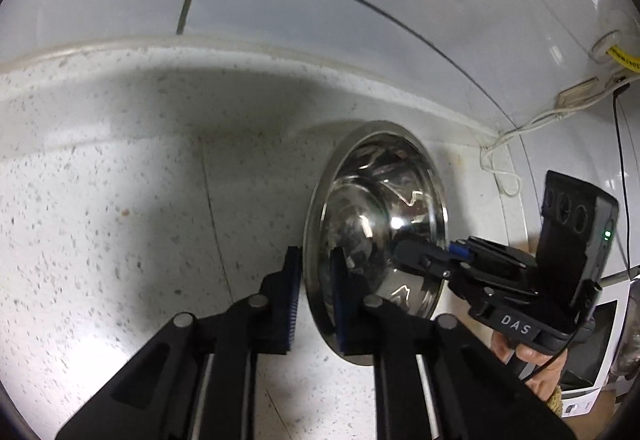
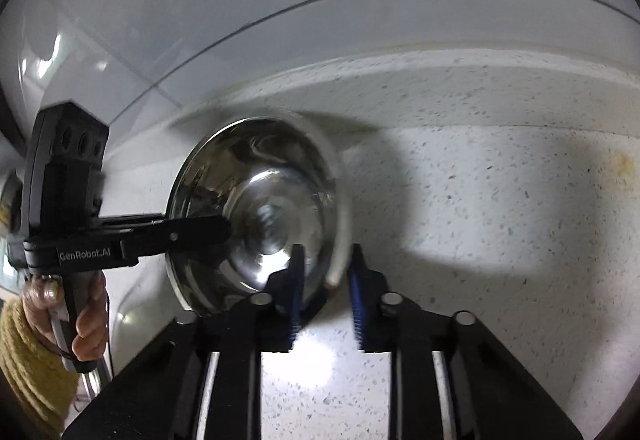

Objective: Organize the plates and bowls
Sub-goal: 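Grip the steel bowl rim with the right tool while the left tool grips it, then carry the bowl with both tools and lower it into the stacked bowls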

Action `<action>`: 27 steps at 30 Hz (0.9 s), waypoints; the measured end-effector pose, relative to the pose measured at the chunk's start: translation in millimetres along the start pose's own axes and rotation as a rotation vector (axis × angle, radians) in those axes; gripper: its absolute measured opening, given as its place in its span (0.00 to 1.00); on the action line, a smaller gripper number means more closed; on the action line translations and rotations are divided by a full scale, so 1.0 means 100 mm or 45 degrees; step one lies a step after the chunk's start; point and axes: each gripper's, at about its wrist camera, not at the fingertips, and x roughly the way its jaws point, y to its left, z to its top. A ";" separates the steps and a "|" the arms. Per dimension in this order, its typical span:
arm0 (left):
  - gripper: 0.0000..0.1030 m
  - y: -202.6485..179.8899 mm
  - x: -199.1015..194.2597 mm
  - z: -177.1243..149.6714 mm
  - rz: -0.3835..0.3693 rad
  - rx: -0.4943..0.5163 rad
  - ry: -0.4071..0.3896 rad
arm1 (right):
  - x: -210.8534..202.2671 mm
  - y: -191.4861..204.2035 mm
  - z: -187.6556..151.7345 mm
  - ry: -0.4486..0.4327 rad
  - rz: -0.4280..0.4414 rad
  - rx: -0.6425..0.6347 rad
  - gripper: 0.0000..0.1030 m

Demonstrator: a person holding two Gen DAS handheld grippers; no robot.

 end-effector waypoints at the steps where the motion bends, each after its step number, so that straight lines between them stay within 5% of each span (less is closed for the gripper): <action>1: 0.11 0.01 0.00 -0.02 -0.015 -0.013 0.006 | -0.01 0.05 -0.03 -0.002 -0.023 -0.017 0.14; 27: 0.07 -1.04 -0.17 -1.56 -0.119 0.054 0.126 | -1.04 0.56 -1.21 0.027 -0.253 -0.233 0.12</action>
